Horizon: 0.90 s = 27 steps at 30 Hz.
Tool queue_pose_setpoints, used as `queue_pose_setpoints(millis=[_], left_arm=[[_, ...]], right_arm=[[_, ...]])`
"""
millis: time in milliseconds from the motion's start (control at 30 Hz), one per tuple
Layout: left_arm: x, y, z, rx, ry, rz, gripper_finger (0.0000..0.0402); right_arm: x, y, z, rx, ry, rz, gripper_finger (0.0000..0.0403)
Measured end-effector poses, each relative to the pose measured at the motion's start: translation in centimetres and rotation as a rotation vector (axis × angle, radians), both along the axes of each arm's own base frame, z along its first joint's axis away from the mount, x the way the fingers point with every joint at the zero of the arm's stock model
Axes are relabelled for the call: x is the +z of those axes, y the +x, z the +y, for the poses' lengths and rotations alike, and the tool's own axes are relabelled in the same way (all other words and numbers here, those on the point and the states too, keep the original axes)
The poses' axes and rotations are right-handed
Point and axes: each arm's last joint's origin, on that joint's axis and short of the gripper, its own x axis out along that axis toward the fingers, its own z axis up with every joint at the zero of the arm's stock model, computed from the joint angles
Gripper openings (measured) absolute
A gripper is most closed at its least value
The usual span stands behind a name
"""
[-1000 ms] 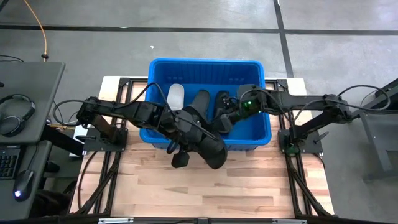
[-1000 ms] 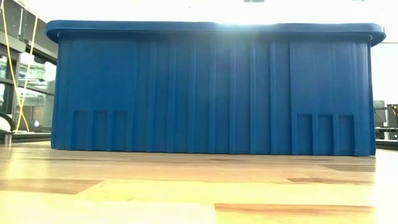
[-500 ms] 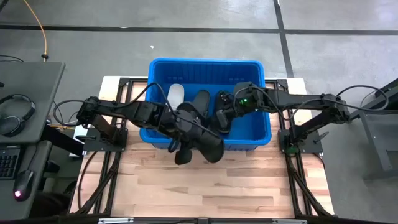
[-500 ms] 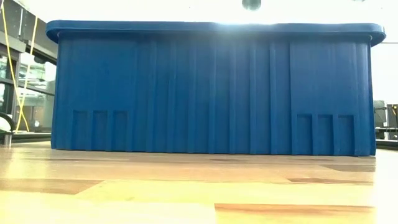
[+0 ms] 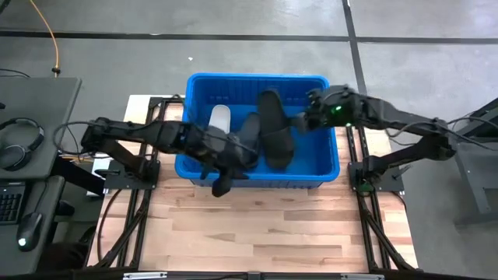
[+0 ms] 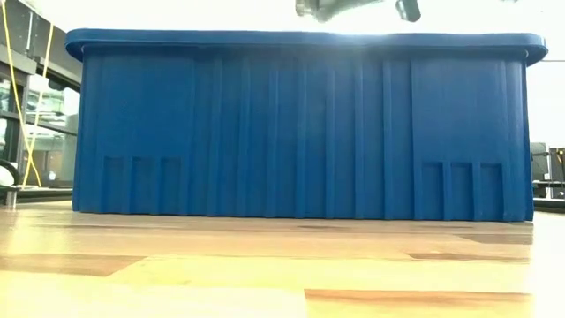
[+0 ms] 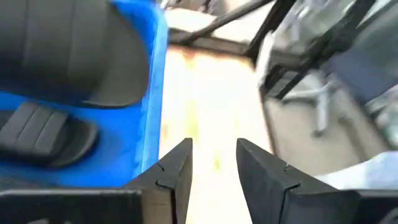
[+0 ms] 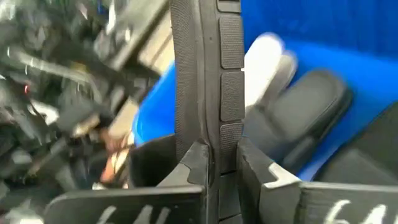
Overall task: Pick and place slides into bin
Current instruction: Stack the black slide on top of the black slide in the blue bin
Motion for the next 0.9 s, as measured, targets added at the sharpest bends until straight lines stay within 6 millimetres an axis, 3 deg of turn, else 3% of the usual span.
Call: queue_pose_setpoints(millis=[167,367,633,900], left_arm=[[1.1,-3.3,2.3,0.005,-0.094,-0.184,0.0110],[1.0,-7.1,4.2,0.007,-0.178,-0.351,0.0102],[0.0,-11.4,6.2,0.118,-0.266,-0.448,0.0098],[-1.0,-13.6,7.5,0.191,-0.224,-0.481,0.0092]], right_arm=[[1.3,-2.4,-0.6,-0.065,-0.018,-0.046,0.0014],[1.3,-3.4,-2.2,-0.177,-0.036,-0.029,0.0005],[-0.3,-3.0,-4.5,-0.205,-0.022,0.105,0.0003],[-2.4,-1.9,-7.2,-0.238,0.046,0.217,0.0003]])
